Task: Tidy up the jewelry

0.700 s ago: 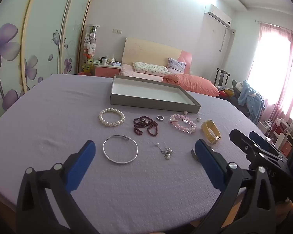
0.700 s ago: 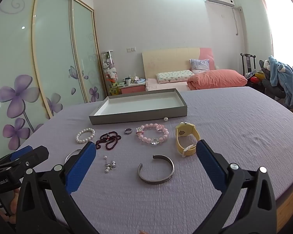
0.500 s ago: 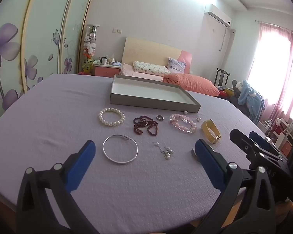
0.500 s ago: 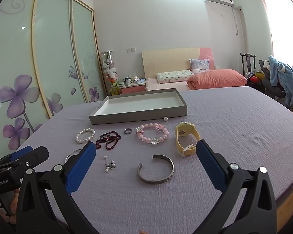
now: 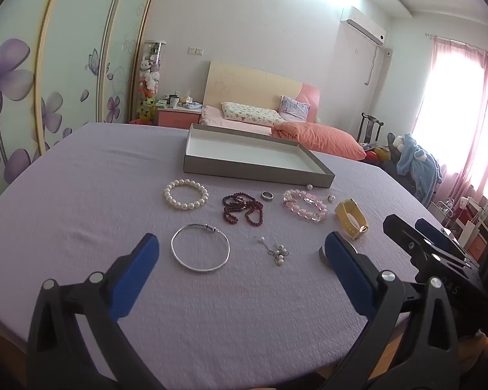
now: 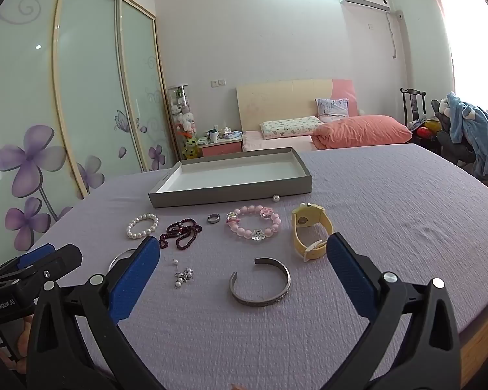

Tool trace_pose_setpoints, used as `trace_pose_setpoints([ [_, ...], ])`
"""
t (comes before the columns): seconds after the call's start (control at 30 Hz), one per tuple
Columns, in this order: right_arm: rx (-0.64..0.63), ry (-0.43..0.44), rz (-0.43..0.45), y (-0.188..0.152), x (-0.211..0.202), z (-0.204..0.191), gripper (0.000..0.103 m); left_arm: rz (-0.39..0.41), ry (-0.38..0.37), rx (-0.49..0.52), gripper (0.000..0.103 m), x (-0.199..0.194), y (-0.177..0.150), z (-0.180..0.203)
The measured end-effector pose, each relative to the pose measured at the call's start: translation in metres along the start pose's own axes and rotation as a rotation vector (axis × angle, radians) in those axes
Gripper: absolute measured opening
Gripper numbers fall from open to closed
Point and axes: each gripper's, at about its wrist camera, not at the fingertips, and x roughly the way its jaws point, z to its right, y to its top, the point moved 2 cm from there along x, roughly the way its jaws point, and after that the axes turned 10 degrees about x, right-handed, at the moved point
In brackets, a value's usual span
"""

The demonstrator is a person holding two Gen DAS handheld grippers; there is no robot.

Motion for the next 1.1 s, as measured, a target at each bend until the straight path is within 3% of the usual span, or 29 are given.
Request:
trace_pose_setpoints([
  [1.1,0.001,0.001,0.001,-0.0004,-0.0006,-0.0003,0.102,-0.001,0.002,-0.004,0.101,0.0005,-0.0022,0.0035],
])
